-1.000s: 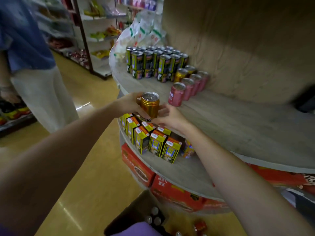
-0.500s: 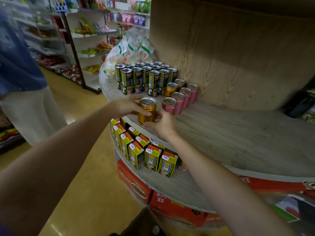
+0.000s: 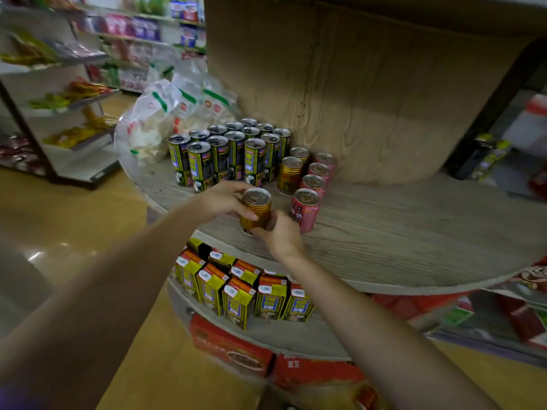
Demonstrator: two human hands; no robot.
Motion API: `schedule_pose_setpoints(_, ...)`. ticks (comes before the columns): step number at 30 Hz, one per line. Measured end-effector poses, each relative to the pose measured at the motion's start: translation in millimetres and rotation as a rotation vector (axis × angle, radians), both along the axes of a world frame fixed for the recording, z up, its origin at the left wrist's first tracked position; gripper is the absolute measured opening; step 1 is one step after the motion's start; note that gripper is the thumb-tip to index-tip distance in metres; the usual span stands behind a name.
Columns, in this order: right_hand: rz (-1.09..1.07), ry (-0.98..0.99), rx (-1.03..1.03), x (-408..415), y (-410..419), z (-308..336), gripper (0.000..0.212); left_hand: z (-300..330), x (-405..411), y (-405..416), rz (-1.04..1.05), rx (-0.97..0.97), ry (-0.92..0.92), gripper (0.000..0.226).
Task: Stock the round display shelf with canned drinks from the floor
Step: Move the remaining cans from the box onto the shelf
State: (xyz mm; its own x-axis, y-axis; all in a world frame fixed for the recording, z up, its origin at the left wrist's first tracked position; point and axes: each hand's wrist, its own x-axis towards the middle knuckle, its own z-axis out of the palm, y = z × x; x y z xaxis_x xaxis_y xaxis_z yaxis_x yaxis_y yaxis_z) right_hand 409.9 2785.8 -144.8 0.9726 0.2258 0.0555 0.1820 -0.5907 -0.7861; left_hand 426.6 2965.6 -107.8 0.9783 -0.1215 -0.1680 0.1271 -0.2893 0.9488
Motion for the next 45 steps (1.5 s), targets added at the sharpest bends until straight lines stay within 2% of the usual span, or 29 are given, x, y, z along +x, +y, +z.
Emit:
schedule_pose_setpoints(5, -0.146, -0.035, -0.048, 9, 17, -12, 0.032, -6, 25, 16, -0.128, -0.097, 0.046, 0.062)
schedule_pose_setpoints(9, -0.177, -0.046, -0.063, 10, 24, -14, 0.031, -2, 40, 30, -0.237, -0.009, 0.086, 0.063)
schedule_pose_setpoints(13, -0.211, -0.014, -0.078, 16, 33, -15, 0.042, 4, 47, 36, -0.247, 0.008, 0.093, 0.058)
schedule_pose_setpoints(16, -0.227, -0.027, -0.097, 18, 38, -15, 0.055, 5, 54, 34, -0.324, 0.026, 0.052, 0.063)
schedule_pose_setpoints(20, -0.245, -0.019, -0.121, 24, 39, -11, 0.060, 6, 64, 26, -0.367, 0.070, -0.018, 0.061)
schedule_pose_setpoints(23, -0.241, -0.019, -0.130, 31, 38, -8, 0.048, 6, 73, 24, -0.410, 0.121, -0.037, 0.064)
schedule_pose_setpoints(26, -0.263, -0.028, -0.136, 34, 40, -6, 0.034, 11, 82, 23, -0.452, 0.293, -0.067, 0.070)
schedule_pose_setpoints(29, -0.299, -0.055, -0.135, 36, 46, -5, 0.032, 15, 92, 19, -0.389, 0.487, -0.107, 0.086)
schedule_pose_setpoints(31, -0.323, -0.061, -0.117, 37, 50, -5, 0.033, 13, 99, 17, -0.341, 0.524, -0.110, 0.085)
schedule_pose_setpoints(34, -0.397, -0.070, -0.088, 41, 52, -4, 0.026, 3, 101, 11, -0.227, 0.410, -0.127, 0.065)
schedule_pose_setpoints(38, -0.502, -0.067, -0.034, 44, 48, -1, 0.024, -10, 99, -5, -0.073, 0.186, -0.165, 0.058)
schedule_pose_setpoints(42, -0.481, -0.025, -0.023, 45, 48, -2, 0.025, -12, 108, -14, -0.070, 0.202, -0.201, 0.055)
schedule_pose_setpoints(45, -0.441, 0.012, -0.021, 47, 51, -7, 0.029, -12, 116, -21, -0.057, 0.310, -0.214, 0.060)
